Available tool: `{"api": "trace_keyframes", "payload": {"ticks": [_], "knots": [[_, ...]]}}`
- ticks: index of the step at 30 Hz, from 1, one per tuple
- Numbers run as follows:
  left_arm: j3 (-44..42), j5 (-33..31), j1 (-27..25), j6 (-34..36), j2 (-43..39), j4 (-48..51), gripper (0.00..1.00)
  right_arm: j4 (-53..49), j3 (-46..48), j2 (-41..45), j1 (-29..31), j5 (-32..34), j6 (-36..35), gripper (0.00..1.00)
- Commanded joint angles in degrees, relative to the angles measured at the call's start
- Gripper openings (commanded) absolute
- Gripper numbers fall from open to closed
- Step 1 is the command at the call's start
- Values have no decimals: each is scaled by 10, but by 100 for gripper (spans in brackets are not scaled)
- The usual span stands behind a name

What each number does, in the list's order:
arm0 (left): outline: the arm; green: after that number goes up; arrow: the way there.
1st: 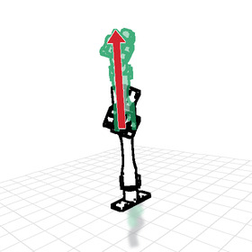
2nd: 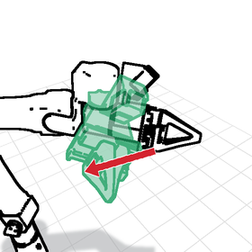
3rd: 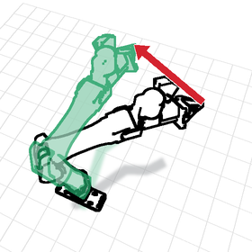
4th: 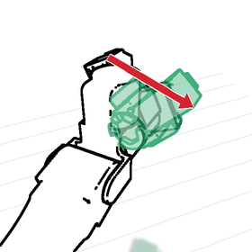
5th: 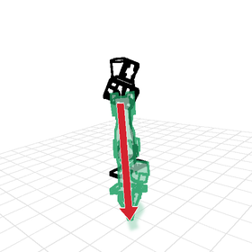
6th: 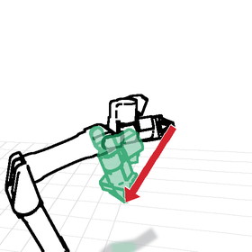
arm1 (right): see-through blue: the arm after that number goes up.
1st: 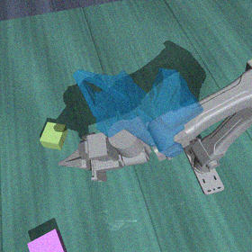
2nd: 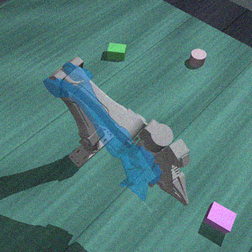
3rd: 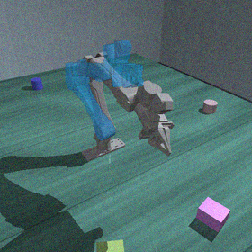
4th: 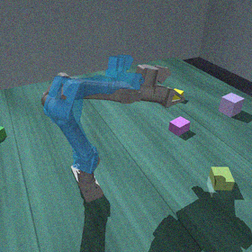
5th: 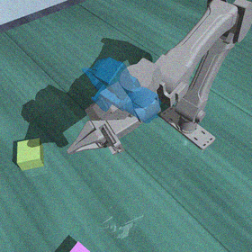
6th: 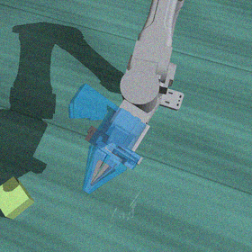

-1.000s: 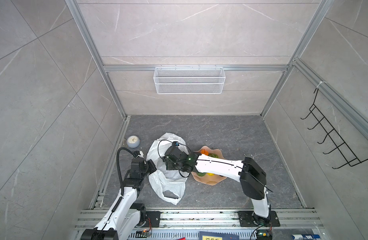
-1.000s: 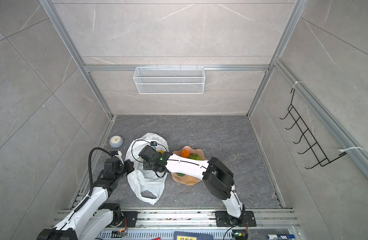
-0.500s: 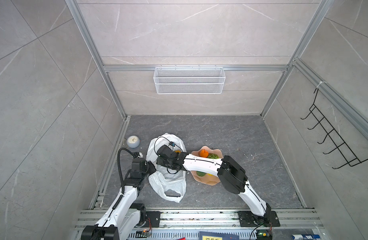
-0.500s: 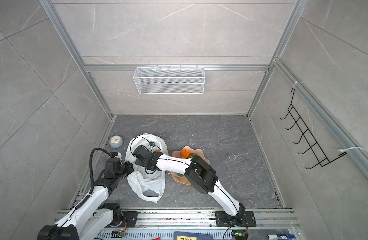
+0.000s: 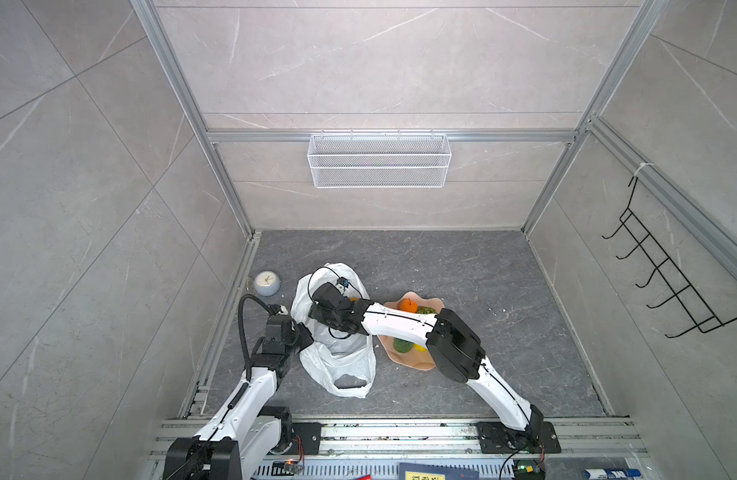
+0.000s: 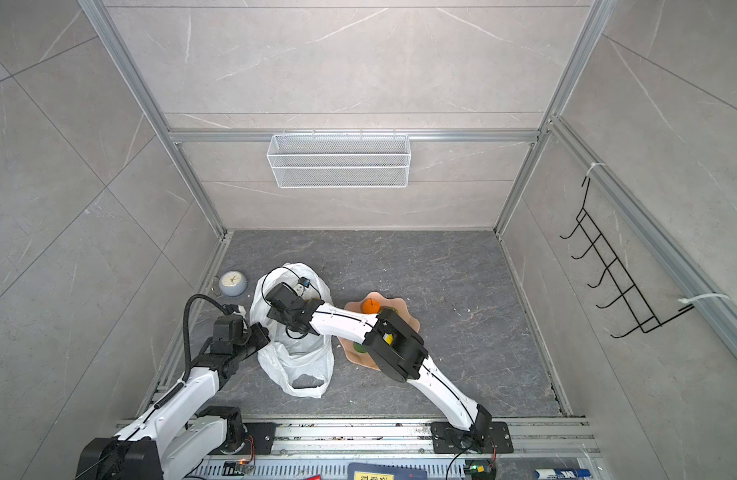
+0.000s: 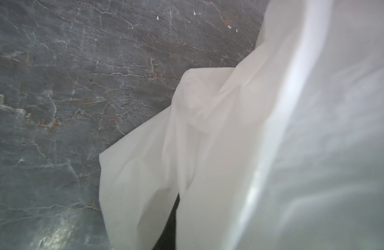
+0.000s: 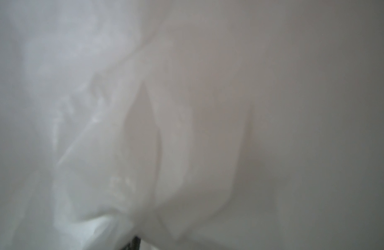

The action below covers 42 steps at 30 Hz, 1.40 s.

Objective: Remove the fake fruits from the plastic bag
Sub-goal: 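Grasp the yellow banana inside the bag with the right gripper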

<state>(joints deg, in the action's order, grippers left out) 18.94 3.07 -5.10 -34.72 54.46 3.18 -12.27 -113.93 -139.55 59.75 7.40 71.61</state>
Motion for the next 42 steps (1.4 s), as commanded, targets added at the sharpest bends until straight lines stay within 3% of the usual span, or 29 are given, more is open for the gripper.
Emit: {"api": "trace_keyframes", "payload": {"ticks": [1, 13, 20, 28, 42], "knots": [[16, 4, 3, 2, -8, -9, 14, -26, -35, -25, -5, 6, 13, 56], [13, 4, 3, 2, -14, -11, 13, -44, -93, -73, -15, 24, 8, 56], [13, 0, 3, 2, -13, -12, 13, -64, -123, -92, -20, 23, -3, 46], [13, -14, 3, -2, -13, -7, 13, -11, -34, -15, -9, 29, -30, 30], [14, -25, 2, -4, -11, -4, 13, 35, 82, 79, 24, 12, -80, 22]]}}
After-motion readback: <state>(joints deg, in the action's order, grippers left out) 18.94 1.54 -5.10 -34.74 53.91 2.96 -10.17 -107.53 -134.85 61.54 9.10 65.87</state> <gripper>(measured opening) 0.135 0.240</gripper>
